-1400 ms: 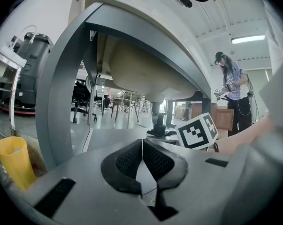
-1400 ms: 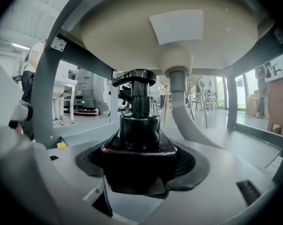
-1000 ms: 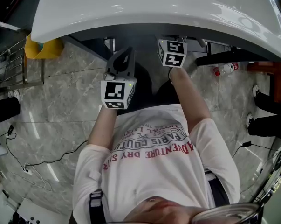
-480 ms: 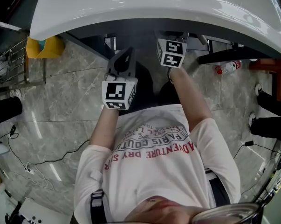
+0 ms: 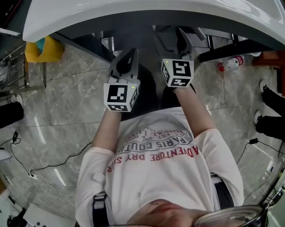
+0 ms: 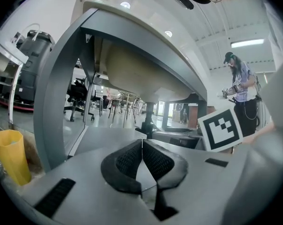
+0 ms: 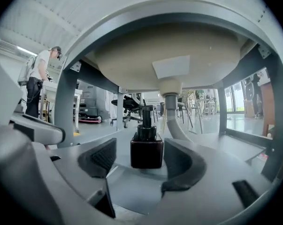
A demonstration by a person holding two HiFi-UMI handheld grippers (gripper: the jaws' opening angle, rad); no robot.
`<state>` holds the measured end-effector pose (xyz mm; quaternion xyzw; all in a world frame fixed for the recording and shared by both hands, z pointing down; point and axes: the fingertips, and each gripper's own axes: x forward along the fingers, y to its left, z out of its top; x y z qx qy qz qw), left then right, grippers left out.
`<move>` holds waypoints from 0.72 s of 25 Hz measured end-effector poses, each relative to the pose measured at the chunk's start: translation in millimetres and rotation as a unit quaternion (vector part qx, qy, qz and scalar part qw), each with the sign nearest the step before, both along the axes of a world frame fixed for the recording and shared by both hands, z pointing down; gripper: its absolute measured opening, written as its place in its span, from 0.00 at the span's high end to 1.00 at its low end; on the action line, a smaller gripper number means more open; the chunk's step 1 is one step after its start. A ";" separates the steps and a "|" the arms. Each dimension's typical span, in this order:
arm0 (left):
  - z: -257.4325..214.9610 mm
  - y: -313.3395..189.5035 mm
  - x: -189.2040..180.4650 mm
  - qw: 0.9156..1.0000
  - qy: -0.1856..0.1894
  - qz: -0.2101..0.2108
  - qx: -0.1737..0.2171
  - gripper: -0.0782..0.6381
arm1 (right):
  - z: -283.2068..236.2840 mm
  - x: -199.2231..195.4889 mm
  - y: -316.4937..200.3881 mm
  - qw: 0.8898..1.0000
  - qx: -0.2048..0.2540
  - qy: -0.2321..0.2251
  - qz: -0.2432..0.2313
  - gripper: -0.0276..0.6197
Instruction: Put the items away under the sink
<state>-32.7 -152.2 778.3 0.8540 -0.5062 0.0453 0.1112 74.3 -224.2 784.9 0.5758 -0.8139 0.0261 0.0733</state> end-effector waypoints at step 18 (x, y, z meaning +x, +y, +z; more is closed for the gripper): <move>-76.0 53.0 51.4 0.998 0.058 0.017 0.012 0.85 | -107.9 11.9 94.8 0.996 0.042 -0.052 -0.052 0.92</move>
